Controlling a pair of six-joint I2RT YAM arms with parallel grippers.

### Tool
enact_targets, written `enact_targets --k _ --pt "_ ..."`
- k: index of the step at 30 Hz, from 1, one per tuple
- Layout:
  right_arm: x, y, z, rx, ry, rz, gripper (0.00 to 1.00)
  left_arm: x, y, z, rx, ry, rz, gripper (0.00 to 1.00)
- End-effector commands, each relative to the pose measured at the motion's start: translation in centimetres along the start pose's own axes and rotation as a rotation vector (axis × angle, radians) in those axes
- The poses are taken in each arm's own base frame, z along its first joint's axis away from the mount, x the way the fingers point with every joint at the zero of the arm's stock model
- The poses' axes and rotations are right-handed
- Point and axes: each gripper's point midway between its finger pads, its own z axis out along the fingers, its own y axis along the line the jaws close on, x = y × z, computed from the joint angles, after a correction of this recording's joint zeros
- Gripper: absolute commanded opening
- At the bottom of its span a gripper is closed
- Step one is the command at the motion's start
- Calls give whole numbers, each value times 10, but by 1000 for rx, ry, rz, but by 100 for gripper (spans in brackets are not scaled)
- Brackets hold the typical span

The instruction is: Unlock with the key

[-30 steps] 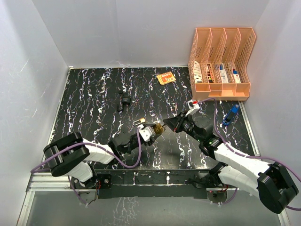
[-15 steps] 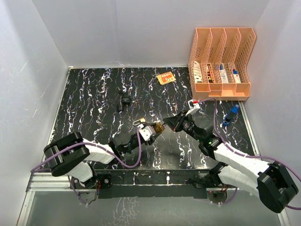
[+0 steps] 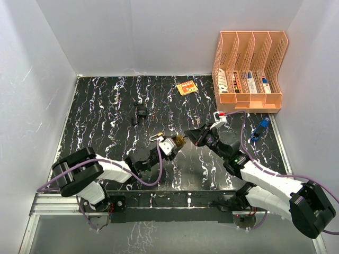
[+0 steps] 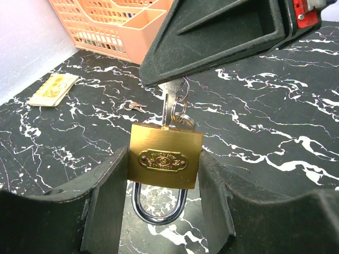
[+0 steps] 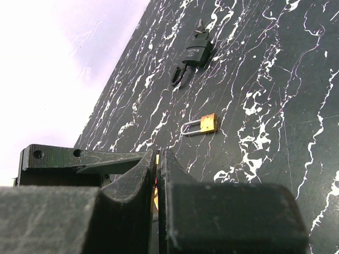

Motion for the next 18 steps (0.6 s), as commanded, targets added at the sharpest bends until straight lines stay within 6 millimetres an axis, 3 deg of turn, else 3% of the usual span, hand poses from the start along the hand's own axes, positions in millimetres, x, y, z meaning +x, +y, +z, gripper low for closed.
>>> enact_targets --k 1,18 --pt "-5 19 -1 -63 -15 -1 0 -54 12 16 -53 -151 -43 0" --pt "-20 23 -10 -84 -93 -66 0 -61 -19 17 122 -193 -32 0"
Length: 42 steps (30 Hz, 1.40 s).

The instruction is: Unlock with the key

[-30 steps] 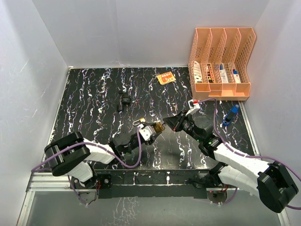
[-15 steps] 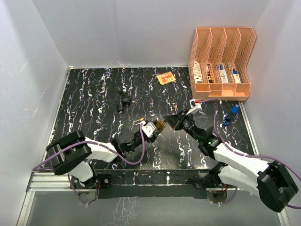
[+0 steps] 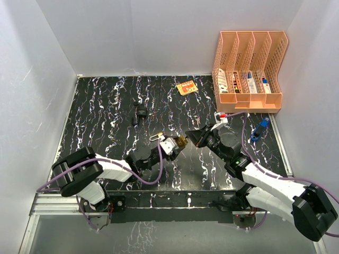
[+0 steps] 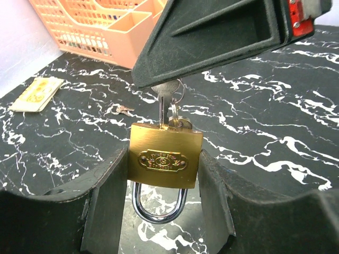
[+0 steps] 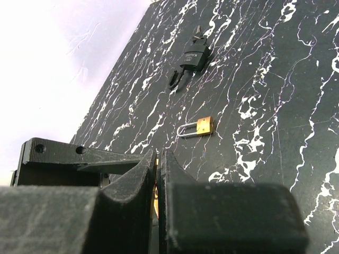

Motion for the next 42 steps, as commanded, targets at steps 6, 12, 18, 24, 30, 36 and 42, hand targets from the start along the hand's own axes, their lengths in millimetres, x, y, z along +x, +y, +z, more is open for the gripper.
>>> enact_targets --k 6,12,18,24,30,36,42 --pt "-28 19 -13 -50 -104 -49 0 -62 -14 9 95 -245 22 0" --pt "-26 15 -15 -31 -94 -73 0 -65 -12 12 83 -257 32 0" --pt "-17 11 -12 -26 -59 -68 0 -73 -6 21 47 -267 28 0" --pt "5 -4 -11 1 -10 -54 0 -90 9 28 -31 -272 -15 0" --pt "7 -8 -9 15 -13 -41 0 -106 21 32 -89 -252 -116 0" --pt "10 -9 -5 15 -2 -27 0 -118 28 31 -120 -265 -174 0" --pt "14 -10 1 19 24 -49 0 -126 20 33 -71 -250 -173 0"
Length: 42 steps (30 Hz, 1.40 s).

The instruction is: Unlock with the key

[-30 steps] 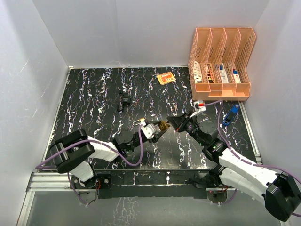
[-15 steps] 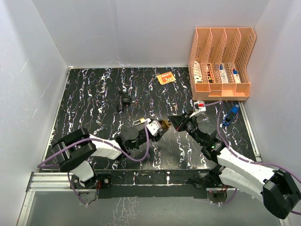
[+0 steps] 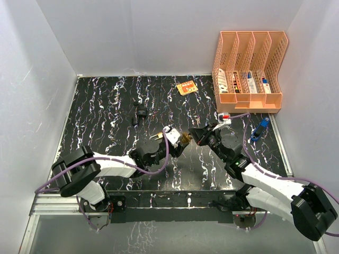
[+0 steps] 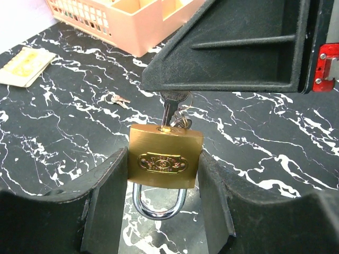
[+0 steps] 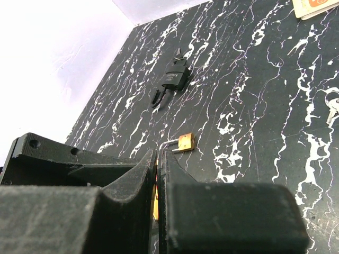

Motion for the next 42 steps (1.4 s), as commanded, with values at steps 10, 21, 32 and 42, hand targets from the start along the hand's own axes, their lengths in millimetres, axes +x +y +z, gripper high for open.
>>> enact_targets --k 10,21,32,42 --pt "25 27 5 -125 152 -6 0 -136 -18 -12 122 -415 58 0" --pt "32 30 5 -143 190 0 0 -154 -18 -23 132 -481 108 0" --pt "43 17 11 -46 255 57 0 -139 16 -3 -68 -311 -20 0" --pt "45 4 20 87 287 139 0 -107 43 16 -271 -110 -159 0"
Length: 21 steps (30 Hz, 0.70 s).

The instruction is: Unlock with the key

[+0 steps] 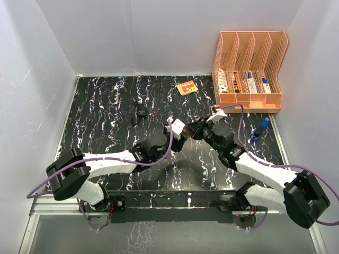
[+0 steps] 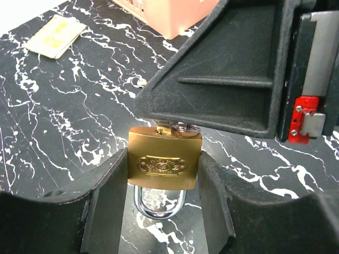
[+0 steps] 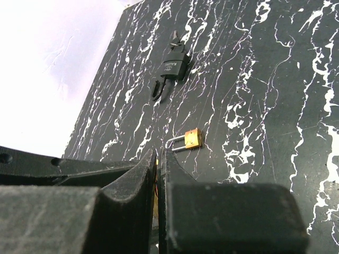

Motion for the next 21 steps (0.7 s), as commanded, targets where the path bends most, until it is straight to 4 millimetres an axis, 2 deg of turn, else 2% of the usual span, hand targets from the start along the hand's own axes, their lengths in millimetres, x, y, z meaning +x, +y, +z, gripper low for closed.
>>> enact_targets --k 1,10,18,19,21 --pt "40 -4 -3 49 181 69 0 -97 17 4 -117 -229 -174 0" --pt "49 -15 3 127 206 162 0 -70 29 19 -238 -90 -212 0" --pt "44 -14 1 122 184 153 0 -52 25 24 -243 -26 -216 0" --pt "41 -14 0 119 171 148 3 -49 25 24 -246 -14 -218 0" --pt "31 -15 -3 126 132 134 18 -38 27 23 -266 17 -229 0"
